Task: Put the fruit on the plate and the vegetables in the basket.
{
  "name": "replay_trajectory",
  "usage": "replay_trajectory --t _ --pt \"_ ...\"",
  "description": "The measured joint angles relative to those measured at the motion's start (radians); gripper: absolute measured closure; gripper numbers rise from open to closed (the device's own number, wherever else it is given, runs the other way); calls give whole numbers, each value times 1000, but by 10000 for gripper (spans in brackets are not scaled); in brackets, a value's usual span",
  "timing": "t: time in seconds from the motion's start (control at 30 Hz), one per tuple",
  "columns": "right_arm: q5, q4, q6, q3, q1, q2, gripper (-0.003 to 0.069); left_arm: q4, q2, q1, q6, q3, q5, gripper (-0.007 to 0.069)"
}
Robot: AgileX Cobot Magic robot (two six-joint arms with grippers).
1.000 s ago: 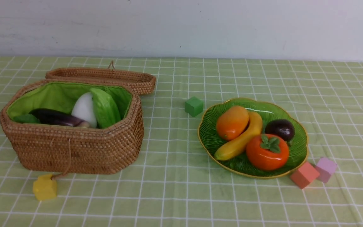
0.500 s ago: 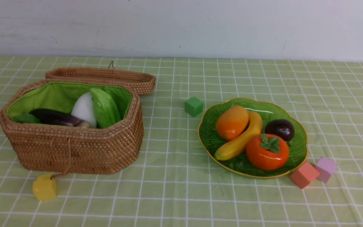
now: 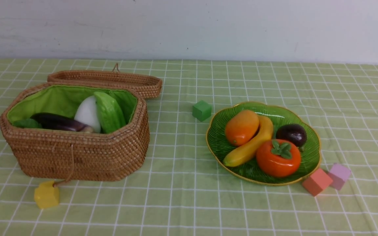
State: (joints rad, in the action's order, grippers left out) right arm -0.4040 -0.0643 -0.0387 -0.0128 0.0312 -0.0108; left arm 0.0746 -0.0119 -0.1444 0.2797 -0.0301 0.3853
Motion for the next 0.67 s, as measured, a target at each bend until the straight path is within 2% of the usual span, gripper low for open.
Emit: replay_trajectory --t 0.67 --pt "0 0 0 0 0 0 588 0 0 0 0 0 -2 627"
